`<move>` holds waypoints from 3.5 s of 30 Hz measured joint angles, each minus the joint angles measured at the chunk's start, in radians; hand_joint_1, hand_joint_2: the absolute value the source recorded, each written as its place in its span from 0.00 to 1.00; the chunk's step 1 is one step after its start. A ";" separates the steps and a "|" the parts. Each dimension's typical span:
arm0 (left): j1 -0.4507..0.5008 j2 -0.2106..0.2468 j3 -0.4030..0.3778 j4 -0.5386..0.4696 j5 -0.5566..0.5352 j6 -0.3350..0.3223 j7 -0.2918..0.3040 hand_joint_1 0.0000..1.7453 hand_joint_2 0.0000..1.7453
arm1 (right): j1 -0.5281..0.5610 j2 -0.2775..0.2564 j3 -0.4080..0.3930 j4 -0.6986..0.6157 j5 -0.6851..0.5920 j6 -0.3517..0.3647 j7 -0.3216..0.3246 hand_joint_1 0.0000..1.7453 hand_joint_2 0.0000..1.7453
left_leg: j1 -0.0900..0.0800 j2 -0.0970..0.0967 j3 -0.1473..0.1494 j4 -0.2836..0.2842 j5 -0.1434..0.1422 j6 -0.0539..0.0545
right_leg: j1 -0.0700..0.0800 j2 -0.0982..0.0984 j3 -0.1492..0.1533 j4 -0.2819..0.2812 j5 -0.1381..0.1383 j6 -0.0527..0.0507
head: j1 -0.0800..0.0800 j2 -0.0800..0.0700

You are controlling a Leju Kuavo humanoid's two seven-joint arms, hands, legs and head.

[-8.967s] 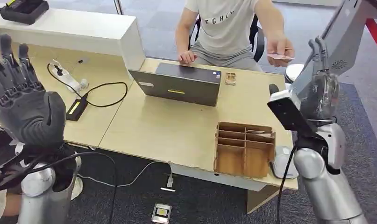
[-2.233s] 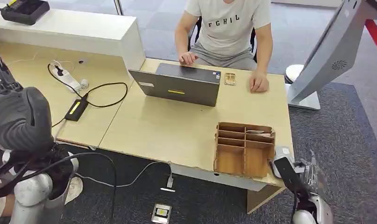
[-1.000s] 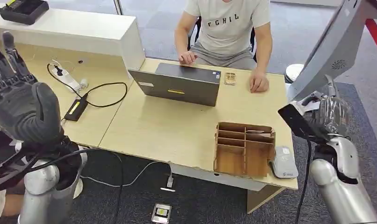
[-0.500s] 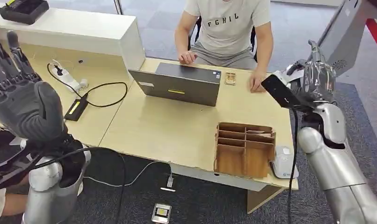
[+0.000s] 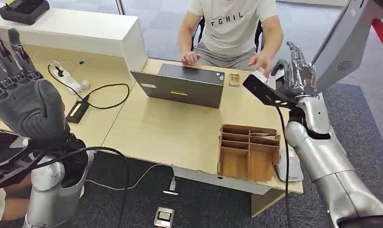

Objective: Pass the card to the sensor for recognition and then transmit it.

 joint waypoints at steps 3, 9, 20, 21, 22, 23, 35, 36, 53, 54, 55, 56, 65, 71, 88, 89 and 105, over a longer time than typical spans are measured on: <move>0.001 0.000 0.001 0.001 0.003 0.000 -0.002 0.00 1.00 | -0.002 0.008 0.007 0.024 -0.003 -0.004 -0.002 1.00 1.00 | 0.000 0.000 0.000 0.000 0.000 0.000 | 0.000 0.000 0.000 0.000 0.000 0.000 | 0.000 0.000; 0.001 -0.001 0.002 0.007 0.011 -0.002 -0.006 0.00 1.00 | -0.006 0.013 0.018 0.065 -0.003 -0.007 -0.003 1.00 1.00 | 0.000 0.000 0.000 0.000 0.000 0.000 | 0.000 0.000 0.000 0.000 0.000 0.000 | 0.000 0.000; 0.002 -0.001 0.004 0.015 0.016 -0.003 -0.010 0.00 1.00 | -0.018 0.012 0.032 0.097 0.003 -0.008 -0.003 1.00 1.00 | 0.000 0.000 0.000 0.000 0.000 0.000 | 0.000 0.000 0.000 0.000 0.000 0.000 | 0.000 0.000; 0.002 -0.001 0.004 0.016 0.016 -0.003 -0.010 0.00 1.00 | -0.019 0.012 0.034 0.100 0.003 -0.008 -0.003 1.00 1.00 | 0.000 0.000 0.000 0.000 0.000 0.000 | 0.000 0.000 0.000 0.000 0.000 0.000 | 0.000 0.000; 0.002 -0.001 0.004 0.016 0.016 -0.003 -0.010 0.00 1.00 | -0.019 0.012 0.036 0.101 0.003 -0.007 -0.003 1.00 1.00 | 0.000 0.000 0.000 0.000 0.000 0.000 | 0.000 0.000 0.000 0.000 0.000 0.000 | 0.000 0.000; 0.002 -0.001 0.004 0.016 0.016 -0.003 -0.010 0.00 1.00 | -0.020 0.013 0.037 0.103 0.004 -0.007 -0.003 1.00 1.00 | 0.000 0.000 0.000 0.000 0.000 0.000 | 0.000 0.000 0.000 0.000 0.000 0.000 | 0.000 0.000; 0.002 -0.001 0.004 0.016 0.016 -0.002 -0.010 0.00 1.00 | -0.020 0.010 0.054 0.123 0.011 -0.003 0.003 0.00 1.00 | 0.000 0.000 0.001 0.000 0.000 0.000 | 0.000 0.000 0.000 0.000 0.000 0.000 | 0.000 0.000; 0.002 -0.001 0.004 0.016 0.016 0.001 -0.010 0.00 1.00 | -0.020 0.006 0.056 0.123 0.007 -0.003 0.003 0.00 1.00 | 0.000 0.000 0.001 0.000 0.000 0.000 | 0.000 0.000 0.000 0.000 0.000 0.000 | 0.000 0.000; 0.108 0.010 0.043 -0.021 -0.054 0.085 0.017 0.00 1.00 | 0.242 -0.188 0.008 -0.359 -0.182 0.043 0.054 0.00 1.00 | 0.000 0.000 0.001 0.000 -0.001 0.000 | 0.000 0.000 0.000 0.000 0.000 0.000 | 0.000 0.000; 0.120 0.012 0.048 -0.029 -0.060 0.093 0.021 0.00 1.00 | 0.282 -0.197 0.001 -0.398 -0.202 0.055 0.058 0.00 1.00 | 0.000 0.000 0.001 0.000 -0.001 0.000 | 0.000 0.000 0.000 0.000 0.000 0.000 | 0.000 0.000; 0.132 0.014 0.055 -0.039 -0.066 0.097 0.024 0.00 1.00 | 0.326 -0.213 -0.010 -0.455 -0.213 0.067 0.063 0.00 1.00 | 0.000 0.000 0.001 0.000 -0.001 0.000 | 0.000 0.000 0.000 0.000 0.000 0.000 | 0.000 0.000; 0.142 0.018 0.058 -0.047 -0.073 0.101 0.027 0.00 1.00 | 0.367 -0.224 -0.018 -0.507 -0.227 0.082 0.066 0.00 1.00 | 0.000 0.000 0.000 0.000 -0.001 0.000 | 0.000 0.000 0.000 0.000 -0.001 0.000 | 0.000 0.000; 0.186 0.029 0.080 -0.099 -0.093 0.116 0.042 0.00 1.00 | 0.547 -0.277 -0.027 -0.792 -0.253 0.137 0.069 0.00 1.00 | 0.000 0.000 0.001 0.000 0.000 0.000 | 0.000 0.000 0.000 0.000 0.000 0.000 | 0.000 0.000; 0.194 0.033 0.080 -0.107 -0.097 0.121 0.048 0.00 1.00 | 0.608 -0.286 -0.018 -0.872 -0.240 0.158 0.084 0.00 1.00 | 0.000 0.000 0.001 0.000 0.000 0.000 | 0.000 0.000 0.001 0.000 0.000 0.000 | 0.000 0.000; 0.160 0.035 0.071 -0.092 -0.047 0.066 0.035 0.00 1.00 | 0.646 -0.257 -0.009 -0.817 -0.104 0.114 0.074 0.00 1.00 | 0.000 0.000 0.001 0.000 0.000 0.000 | 0.000 0.000 0.000 0.000 0.000 0.000 | 0.000 0.000; 0.155 0.035 0.071 -0.090 -0.046 0.063 0.035 0.00 1.00 | 0.646 -0.253 -0.009 -0.805 -0.095 0.112 0.074 0.00 1.00 | 0.000 0.000 0.001 0.000 0.000 0.000 | 0.000 0.000 0.000 0.000 0.000 0.000 | 0.000 0.000; 0.118 0.021 0.058 -0.056 -0.037 0.044 0.033 0.00 1.00 | 0.615 -0.174 -0.008 -0.635 -0.042 0.106 0.056 0.00 1.00 | 0.000 0.000 0.000 0.000 0.000 0.000 | 0.000 0.000 0.000 0.000 0.000 0.000 | 0.000 0.000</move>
